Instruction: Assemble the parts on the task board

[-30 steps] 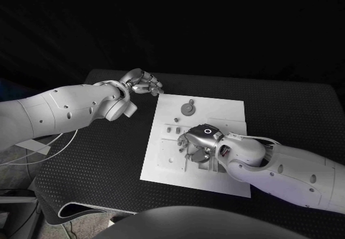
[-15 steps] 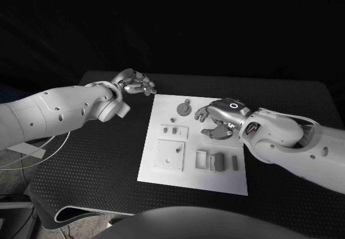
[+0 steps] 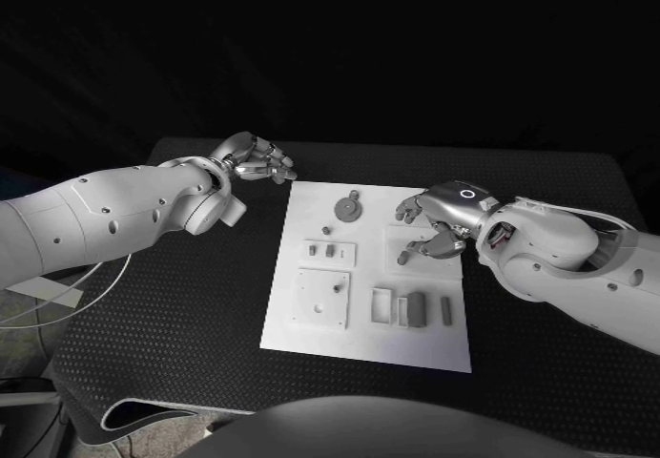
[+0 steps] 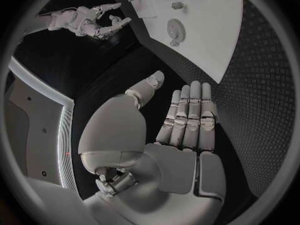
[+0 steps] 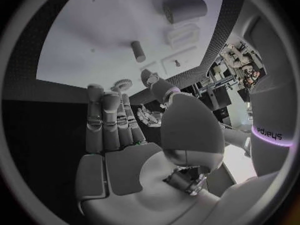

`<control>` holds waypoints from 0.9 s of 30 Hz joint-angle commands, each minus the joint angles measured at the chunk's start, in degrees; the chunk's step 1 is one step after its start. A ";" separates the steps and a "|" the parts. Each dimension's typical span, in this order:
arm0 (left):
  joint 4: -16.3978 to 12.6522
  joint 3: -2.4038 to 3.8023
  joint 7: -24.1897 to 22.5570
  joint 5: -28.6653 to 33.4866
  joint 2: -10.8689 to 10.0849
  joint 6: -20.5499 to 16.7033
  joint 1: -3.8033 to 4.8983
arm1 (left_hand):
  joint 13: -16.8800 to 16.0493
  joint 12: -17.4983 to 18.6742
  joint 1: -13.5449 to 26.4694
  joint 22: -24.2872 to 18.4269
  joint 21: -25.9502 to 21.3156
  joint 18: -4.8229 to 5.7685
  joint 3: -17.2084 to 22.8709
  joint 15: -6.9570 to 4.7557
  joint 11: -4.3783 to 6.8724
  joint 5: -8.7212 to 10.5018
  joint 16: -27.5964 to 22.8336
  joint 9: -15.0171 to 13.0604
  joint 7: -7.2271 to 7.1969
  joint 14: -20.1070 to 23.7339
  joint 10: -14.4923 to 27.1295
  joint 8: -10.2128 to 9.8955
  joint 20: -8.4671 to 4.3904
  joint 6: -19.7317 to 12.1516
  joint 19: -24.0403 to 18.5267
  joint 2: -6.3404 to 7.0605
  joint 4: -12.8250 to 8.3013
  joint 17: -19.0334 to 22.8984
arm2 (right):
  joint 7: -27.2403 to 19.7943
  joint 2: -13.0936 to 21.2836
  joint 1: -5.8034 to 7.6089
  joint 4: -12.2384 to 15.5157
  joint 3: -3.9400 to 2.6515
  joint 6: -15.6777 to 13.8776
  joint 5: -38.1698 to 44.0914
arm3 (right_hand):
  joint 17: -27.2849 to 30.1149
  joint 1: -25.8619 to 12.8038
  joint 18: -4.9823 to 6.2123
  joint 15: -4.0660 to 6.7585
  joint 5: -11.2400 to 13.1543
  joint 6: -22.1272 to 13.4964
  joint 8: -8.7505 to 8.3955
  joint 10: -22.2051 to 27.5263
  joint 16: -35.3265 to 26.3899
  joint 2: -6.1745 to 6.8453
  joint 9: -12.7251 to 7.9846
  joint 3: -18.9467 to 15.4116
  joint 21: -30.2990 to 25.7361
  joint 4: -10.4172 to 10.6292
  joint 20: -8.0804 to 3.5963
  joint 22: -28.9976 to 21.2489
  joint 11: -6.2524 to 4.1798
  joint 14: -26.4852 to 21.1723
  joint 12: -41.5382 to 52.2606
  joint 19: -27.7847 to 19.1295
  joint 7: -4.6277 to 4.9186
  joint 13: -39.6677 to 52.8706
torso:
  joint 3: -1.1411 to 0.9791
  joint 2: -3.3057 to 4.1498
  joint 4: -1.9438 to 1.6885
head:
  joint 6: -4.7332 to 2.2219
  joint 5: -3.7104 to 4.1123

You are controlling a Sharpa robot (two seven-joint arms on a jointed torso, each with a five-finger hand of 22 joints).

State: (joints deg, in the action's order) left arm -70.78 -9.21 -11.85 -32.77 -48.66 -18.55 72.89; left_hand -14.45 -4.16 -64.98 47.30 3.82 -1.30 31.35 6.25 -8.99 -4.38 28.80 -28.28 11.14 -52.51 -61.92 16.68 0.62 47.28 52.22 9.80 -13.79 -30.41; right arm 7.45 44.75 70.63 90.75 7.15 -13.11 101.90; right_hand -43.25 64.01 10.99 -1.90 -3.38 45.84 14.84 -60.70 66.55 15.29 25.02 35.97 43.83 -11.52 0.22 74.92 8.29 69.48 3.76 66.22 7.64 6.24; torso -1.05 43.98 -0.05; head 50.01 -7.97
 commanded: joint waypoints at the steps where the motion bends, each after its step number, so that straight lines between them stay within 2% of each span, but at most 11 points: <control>1: 0.01 0.03 -0.71 -0.03 0.17 0.74 0.06 | 0.09 0.22 -0.28 -0.09 -0.09 0.26 -0.22 0.33 0.06 0.02 -0.22 -0.01 -0.03 -0.05 0.23 0.06 0.27 -0.28 -0.33 0.41 -0.02 -0.08 | 0.52 -0.66 -0.07 -1.09 0.50 3.81 0.72 | -0.06 0.07 4.01 -0.24 0.08 -0.35 -0.38 0.98 0.12 0.56 -0.08 0.13 -0.19 0.48 0.05 1.03 0.40 -0.47 -0.04 -0.30 -0.42 -0.13 | 0.04 0.06 -0.10 | -0.01 0.18; 5: 0.06 0.03 -0.73 -0.03 0.20 0.79 0.06 | 0.09 0.22 -0.27 -0.13 -0.08 0.26 -0.23 0.34 0.06 0.02 -0.25 -0.01 -0.02 -0.05 0.24 0.07 0.28 -0.28 -0.33 0.40 -0.01 -0.12 | 0.41 -1.51 -0.60 -2.81 1.20 4.39 0.84 | -0.07 0.07 4.01 -0.27 0.08 -0.50 -0.37 1.11 0.20 0.56 -0.08 0.14 -0.19 0.67 0.06 1.04 0.44 -0.53 0.00 -0.32 -0.44 -0.17 | -0.01 0.07 -0.16 | -0.01 0.26; 8: 0.06 0.03 -0.76 -0.03 0.20 0.81 0.06 | 0.09 0.22 -0.26 -0.15 -0.08 0.26 -0.23 0.34 0.06 0.02 -0.26 -0.01 -0.02 -0.05 0.24 0.07 0.28 -0.29 -0.33 0.39 0.00 -0.14 | 0.30 -1.93 -0.90 -3.79 1.36 5.07 0.91 | -0.08 0.08 4.01 -0.28 0.08 -0.53 -0.33 1.13 0.25 0.49 -0.07 0.16 -0.18 0.78 0.06 1.05 0.45 -0.55 0.05 -0.31 -0.38 -0.17 | 0.04 0.04 -0.18 | -0.01 0.19; 17: 0.10 0.03 -0.74 -0.03 0.22 0.83 0.06 | 0.09 0.22 -0.26 -0.20 -0.08 0.26 -0.23 0.34 0.06 0.03 -0.30 -0.02 -0.02 -0.05 0.24 0.08 0.29 -0.29 -0.33 0.37 0.01 -0.19 | 0.05 -2.28 -1.48 -3.95 1.93 6.34 0.86 | -0.13 0.23 4.01 -0.25 0.09 -0.06 0.18 0.99 0.53 0.12 0.14 0.20 -0.09 1.26 -0.02 1.10 0.42 -0.50 0.25 -0.21 0.05 -0.14 | 0.13 0.01 -0.08 | -0.01 0.15; 27: 0.16 0.03 -0.75 -0.03 0.24 0.90 0.06 | 0.09 0.21 -0.26 -0.26 -0.07 0.25 -0.23 0.35 0.06 0.03 -0.34 -0.02 -0.02 -0.06 0.24 0.10 0.30 -0.29 -0.33 0.33 0.03 -0.24 | -0.95 -2.47 -1.80 -2.17 2.12 6.30 0.59 | 0.05 1.19 4.01 0.95 0.10 2.29 1.99 -2.39 0.97 -2.21 0.81 -0.38 0.48 0.52 -0.47 1.19 -0.85 0.45 1.75 0.41 0.64 0.75 | 0.13 -0.01 -0.13 | -0.01 0.03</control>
State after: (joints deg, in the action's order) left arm -70.56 -9.21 -11.88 -32.77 -48.55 -18.31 72.88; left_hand -14.46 -4.16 -64.98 47.08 3.82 -1.30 31.35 6.25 -8.99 -4.38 28.80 -28.28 11.14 -52.51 -61.92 16.68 0.82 47.28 52.02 9.80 -13.79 -30.57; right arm 7.34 42.31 68.89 88.36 9.26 -7.85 102.07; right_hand -43.26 65.24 10.52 -1.34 -3.37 47.85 16.67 -62.77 67.18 13.34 25.80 35.70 44.17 -10.86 0.01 74.91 7.36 70.05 5.26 66.67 8.30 6.97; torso -0.92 43.99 -0.16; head 50.01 -7.93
